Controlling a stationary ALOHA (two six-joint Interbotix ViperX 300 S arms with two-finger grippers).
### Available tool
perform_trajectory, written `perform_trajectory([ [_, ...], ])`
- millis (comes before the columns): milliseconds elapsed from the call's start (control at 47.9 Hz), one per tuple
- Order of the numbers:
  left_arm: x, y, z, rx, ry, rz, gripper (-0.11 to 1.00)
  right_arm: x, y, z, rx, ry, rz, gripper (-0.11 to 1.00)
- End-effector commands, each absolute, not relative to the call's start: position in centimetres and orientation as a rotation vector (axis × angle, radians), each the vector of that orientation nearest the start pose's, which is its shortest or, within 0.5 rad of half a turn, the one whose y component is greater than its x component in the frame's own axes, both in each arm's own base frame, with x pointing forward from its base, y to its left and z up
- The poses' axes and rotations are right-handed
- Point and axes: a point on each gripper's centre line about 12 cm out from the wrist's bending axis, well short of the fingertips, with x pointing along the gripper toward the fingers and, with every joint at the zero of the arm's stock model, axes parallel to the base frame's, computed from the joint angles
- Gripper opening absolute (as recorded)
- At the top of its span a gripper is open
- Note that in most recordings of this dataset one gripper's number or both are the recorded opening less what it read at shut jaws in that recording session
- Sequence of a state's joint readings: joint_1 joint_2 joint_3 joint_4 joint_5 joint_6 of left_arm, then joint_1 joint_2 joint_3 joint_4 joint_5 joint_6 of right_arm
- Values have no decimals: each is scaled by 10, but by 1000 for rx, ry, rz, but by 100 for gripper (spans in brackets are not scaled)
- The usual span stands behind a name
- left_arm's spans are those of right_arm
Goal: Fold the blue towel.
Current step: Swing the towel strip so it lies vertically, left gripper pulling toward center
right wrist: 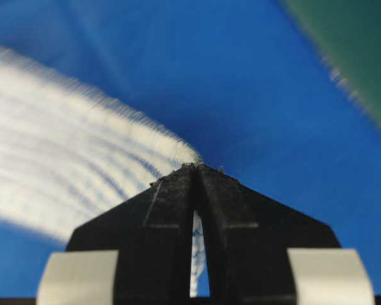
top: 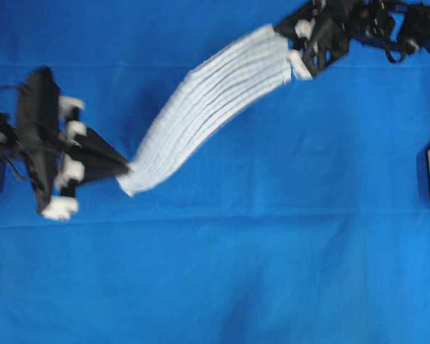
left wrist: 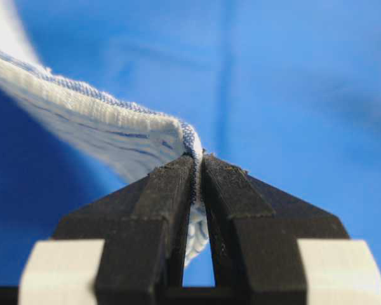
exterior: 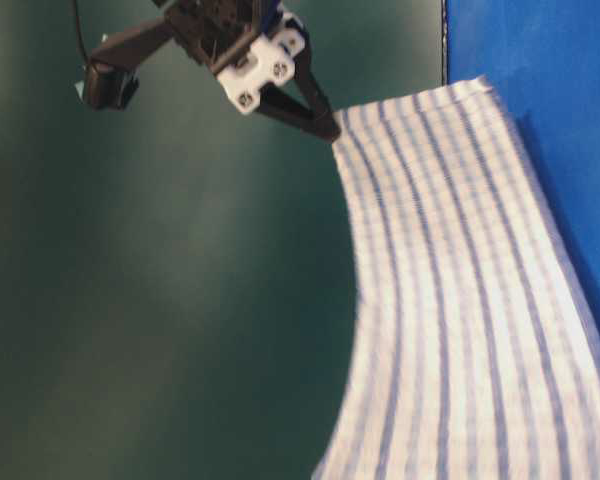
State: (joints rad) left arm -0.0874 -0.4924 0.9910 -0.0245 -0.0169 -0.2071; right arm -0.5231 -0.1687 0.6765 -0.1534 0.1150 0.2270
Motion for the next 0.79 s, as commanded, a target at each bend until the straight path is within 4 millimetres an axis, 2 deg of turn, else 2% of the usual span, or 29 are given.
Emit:
perform_trajectory([
  [0,295,-38,228,-200,459,-71,4,324,-201,234,195,523,-564,3],
  [271,350,-70,233,-169,461,-144,4,347,-228,244,148,485,-579,3],
  [501,391,-79,238,-163,444,-151,4,365,-240,249,129,470,-578,3],
  [772,413,-84,239,-130,430,-159,4,362,-240,246,117,489,-579,3],
])
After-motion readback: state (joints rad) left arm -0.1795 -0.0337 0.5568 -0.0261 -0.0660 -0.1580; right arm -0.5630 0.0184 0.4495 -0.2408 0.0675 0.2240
